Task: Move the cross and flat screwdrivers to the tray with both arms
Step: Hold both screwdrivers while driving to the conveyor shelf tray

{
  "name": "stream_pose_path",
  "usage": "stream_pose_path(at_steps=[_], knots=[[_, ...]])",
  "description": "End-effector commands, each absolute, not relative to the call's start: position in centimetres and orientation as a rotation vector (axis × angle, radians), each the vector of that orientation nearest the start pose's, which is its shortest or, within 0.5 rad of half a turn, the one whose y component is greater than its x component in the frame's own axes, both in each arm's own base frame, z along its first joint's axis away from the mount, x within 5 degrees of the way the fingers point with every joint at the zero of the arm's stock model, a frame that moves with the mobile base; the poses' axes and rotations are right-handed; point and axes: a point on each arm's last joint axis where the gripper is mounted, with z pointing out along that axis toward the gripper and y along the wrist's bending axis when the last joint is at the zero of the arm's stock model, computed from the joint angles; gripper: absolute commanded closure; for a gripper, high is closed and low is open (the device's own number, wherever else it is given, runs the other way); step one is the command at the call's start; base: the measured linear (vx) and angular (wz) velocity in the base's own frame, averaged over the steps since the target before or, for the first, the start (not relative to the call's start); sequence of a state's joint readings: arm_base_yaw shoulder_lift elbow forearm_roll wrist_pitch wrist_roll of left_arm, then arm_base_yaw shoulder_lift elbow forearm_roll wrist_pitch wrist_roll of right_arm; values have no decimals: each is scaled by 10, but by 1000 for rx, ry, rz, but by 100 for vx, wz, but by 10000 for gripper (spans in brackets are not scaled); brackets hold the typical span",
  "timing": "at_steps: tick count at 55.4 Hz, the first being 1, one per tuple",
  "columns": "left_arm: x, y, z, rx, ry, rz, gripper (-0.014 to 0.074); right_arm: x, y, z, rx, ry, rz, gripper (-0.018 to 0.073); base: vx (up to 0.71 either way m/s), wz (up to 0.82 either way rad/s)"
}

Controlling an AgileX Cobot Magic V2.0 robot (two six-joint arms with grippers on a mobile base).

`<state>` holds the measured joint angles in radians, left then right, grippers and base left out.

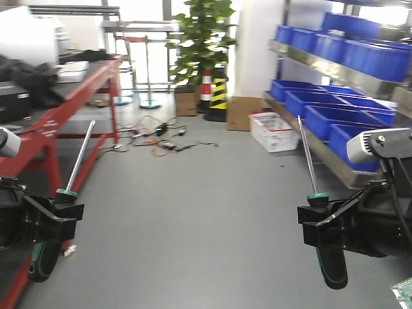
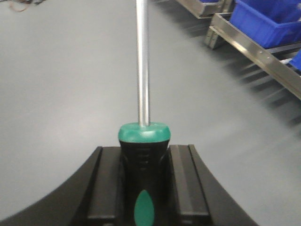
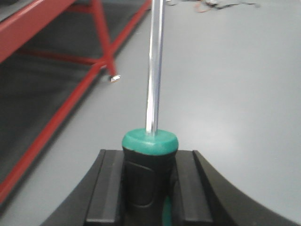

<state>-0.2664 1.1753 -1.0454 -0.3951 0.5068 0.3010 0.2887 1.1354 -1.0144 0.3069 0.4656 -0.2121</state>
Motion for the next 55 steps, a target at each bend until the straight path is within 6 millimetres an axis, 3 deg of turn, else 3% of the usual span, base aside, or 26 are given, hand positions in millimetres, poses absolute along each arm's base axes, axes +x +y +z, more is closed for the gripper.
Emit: stream_pose_path(at_steps=[1,55], knots=[[240,-83,388,287,1947,-404,594,232,79,391,-281,1907,353,567,52,-66],[240,-83,388,287,1947,-404,594,232,79,391,-281,1907,353,567,45,-80]])
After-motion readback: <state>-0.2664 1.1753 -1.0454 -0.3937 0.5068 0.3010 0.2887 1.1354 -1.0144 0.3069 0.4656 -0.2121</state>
